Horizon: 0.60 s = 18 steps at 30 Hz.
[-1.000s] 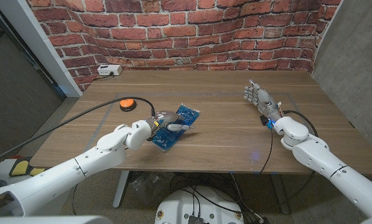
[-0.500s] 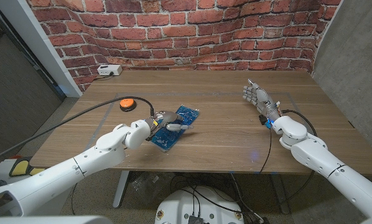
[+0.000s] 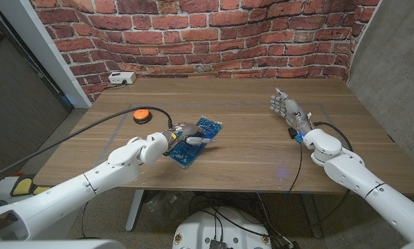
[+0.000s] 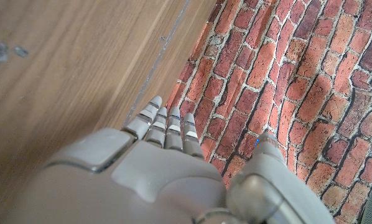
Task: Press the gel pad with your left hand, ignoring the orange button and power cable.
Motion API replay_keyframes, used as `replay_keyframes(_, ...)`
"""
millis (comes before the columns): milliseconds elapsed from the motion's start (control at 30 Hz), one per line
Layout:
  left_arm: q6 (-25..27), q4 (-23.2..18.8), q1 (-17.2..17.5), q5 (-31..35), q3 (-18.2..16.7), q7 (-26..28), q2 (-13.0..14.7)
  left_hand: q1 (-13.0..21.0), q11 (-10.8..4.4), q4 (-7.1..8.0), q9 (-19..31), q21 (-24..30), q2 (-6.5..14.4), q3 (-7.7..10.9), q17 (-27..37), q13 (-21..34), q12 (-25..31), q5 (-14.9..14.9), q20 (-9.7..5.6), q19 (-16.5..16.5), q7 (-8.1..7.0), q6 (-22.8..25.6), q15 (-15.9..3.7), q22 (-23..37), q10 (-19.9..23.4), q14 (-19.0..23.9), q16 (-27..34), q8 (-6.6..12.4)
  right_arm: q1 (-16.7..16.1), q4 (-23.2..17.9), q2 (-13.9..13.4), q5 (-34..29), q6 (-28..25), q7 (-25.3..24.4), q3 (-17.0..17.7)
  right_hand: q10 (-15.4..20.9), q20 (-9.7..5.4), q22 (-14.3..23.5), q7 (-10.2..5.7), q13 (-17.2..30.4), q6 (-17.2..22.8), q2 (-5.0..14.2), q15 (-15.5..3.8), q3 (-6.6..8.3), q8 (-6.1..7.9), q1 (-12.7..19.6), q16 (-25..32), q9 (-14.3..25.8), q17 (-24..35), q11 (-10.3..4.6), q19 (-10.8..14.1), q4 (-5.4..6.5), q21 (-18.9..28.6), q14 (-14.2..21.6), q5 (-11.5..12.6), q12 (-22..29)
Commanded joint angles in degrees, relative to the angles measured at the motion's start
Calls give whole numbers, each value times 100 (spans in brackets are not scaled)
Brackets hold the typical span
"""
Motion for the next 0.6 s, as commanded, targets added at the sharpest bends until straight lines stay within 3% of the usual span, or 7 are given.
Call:
replay_keyframes(33, -26, -88, 17, 25, 6, 67, -1, 15, -22, 22, 21, -26, 18, -20, 13, 38, 44, -10, 0, 54, 5, 64, -51, 2, 170, 64, 32, 16, -60, -58, -54, 17, 31, 7, 54, 50, -2, 9, -22, 7, 54, 43, 42, -10, 12, 25, 21, 17, 18, 9, 36, 7, 57, 33, 27, 37)
replay_keyframes(600, 283, -504, 328, 87, -215, 278, 171, 34, -44, 26, 21, -32, 52, -22, 12, 38, 33, -15, 0, 59, 0, 100, -66, 2, 190, 88, 27, 11, -96, -47, -56, 12, 146, 62, 64, 63, 5, 9, -27, 8, 61, 48, 49, -15, 13, 26, 19, 17, 18, -4, 36, 6, 55, 38, 28, 40)
